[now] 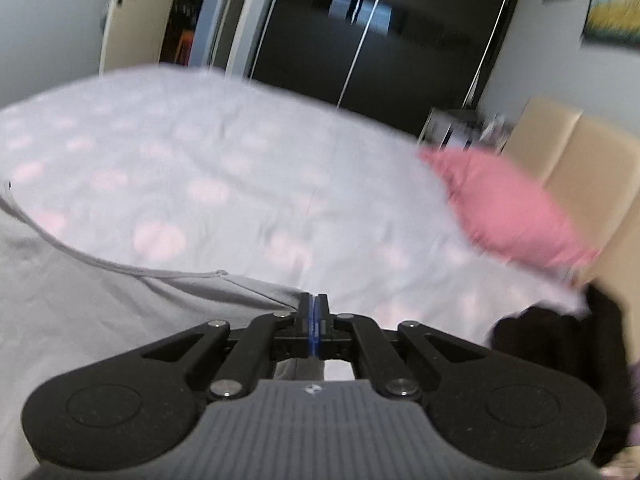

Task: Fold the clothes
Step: 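Lower the shirt flat onto the bed and open both grippers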

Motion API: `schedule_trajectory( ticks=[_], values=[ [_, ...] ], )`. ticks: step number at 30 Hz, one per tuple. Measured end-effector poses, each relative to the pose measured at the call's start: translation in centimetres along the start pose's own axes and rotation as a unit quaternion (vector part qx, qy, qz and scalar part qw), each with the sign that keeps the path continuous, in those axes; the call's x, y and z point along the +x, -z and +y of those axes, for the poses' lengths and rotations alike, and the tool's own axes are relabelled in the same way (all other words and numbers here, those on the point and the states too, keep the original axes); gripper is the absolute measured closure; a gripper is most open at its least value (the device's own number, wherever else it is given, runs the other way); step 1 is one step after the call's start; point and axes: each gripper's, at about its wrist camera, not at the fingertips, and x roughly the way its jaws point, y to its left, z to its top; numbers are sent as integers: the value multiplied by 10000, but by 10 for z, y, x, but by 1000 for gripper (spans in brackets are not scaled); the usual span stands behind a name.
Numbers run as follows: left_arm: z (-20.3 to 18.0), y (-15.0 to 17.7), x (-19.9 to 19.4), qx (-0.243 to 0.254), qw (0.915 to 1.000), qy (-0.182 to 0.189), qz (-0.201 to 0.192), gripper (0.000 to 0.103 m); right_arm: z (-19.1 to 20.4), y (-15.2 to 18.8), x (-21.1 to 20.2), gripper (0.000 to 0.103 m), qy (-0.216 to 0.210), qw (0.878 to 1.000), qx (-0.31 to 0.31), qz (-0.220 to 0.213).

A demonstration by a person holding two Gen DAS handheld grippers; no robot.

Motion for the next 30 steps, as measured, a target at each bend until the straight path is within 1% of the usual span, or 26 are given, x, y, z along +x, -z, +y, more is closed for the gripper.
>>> schedule_trajectory(
  ticks=[2, 4, 6, 10, 12, 14, 15, 16, 17, 18, 19, 22, 24, 26, 30],
  values=[
    [5, 7, 28, -134, 9995, 88, 270, 100, 8, 8, 35, 103, -105, 9995, -9, 289],
    [0, 13, 49, -153, 9987, 130, 460, 100, 17, 23, 60, 102, -201, 9983, -77, 540],
    [-2, 14, 53, -78, 9989, 115, 448, 100, 19, 26, 80, 102, -300, 9968, -82, 735],
    [-6, 16, 61, 72, 9990, 85, 425, 99, 15, 31, 99, 101, -492, 9935, 79, 1025],
    [-8, 17, 65, 147, 9990, 70, 413, 98, 14, 32, 98, 97, -526, 9933, 120, 1019],
    [-6, 15, 67, 106, 9991, 60, 398, 87, 12, 30, 96, 97, -595, 9927, 172, 1038],
    [-4, 12, 66, 32, 9992, 53, 385, 77, 9, 28, 93, 87, -606, 9921, 234, 1069],
    [0, 9, 62, -102, 9994, 24, 342, 69, 5, 26, 90, 67, -596, 9917, 336, 1086],
    [4, 7, 54, -236, 9993, 16, 292, 66, 0, 24, 83, 60, -576, 9919, 441, 1047],
    [8, 5, 43, -337, 9991, 26, 240, 65, -6, 21, 74, 58, -557, 9925, 521, 960],
    [11, 5, 31, -393, 9990, 27, 198, 65, -10, 20, 65, 58, -543, 9927, 537, 934],
    [16, 6, -7, -434, 9990, -5, 113, 63, -23, 18, 33, 58, -518, 9930, 603, 871],
    [16, 11, -35, -414, 9991, -24, 85, 61, -31, 23, 3, 58, -544, 9923, 700, 859],
    [14, 21, -61, -370, 9993, -50, 97, 61, -35, 31, -25, 59, -615, 9909, 772, 918],
    [6, 49, -107, -290, 9994, -25, 188, 61, -33, 61, -74, 60, -794, 9869, 844, 1122]
  ],
)
